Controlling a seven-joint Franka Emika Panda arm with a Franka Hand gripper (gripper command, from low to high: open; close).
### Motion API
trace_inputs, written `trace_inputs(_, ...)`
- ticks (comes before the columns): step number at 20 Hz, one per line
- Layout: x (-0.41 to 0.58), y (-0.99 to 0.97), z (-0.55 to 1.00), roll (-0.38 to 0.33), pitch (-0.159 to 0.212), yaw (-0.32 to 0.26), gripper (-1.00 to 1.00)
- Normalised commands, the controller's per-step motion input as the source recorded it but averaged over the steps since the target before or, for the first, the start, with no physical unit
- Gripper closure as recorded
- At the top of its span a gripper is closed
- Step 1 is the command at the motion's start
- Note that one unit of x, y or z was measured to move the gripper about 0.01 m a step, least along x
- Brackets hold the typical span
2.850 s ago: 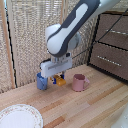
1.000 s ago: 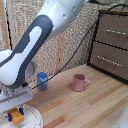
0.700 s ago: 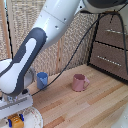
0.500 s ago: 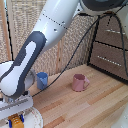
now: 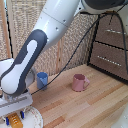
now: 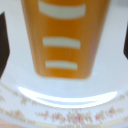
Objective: Caressingly guide your clamp towards the toast. Compassionately possess the toast with your clamp. Gradually tag the toast up from the worktable. Complaisantly, cruise the held-toasty-pillow to your white crockery. Last but notably, liberate the toast onto the shiny white tableware.
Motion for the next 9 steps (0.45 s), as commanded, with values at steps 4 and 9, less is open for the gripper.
trace_inputs(4,0.249,-0.22,0.89,0.0,-0.098,0.008,-1.0)
trace_inputs(9,0.407,-0.08,0.62,-0.002,-0.182,-0.006,-1.0)
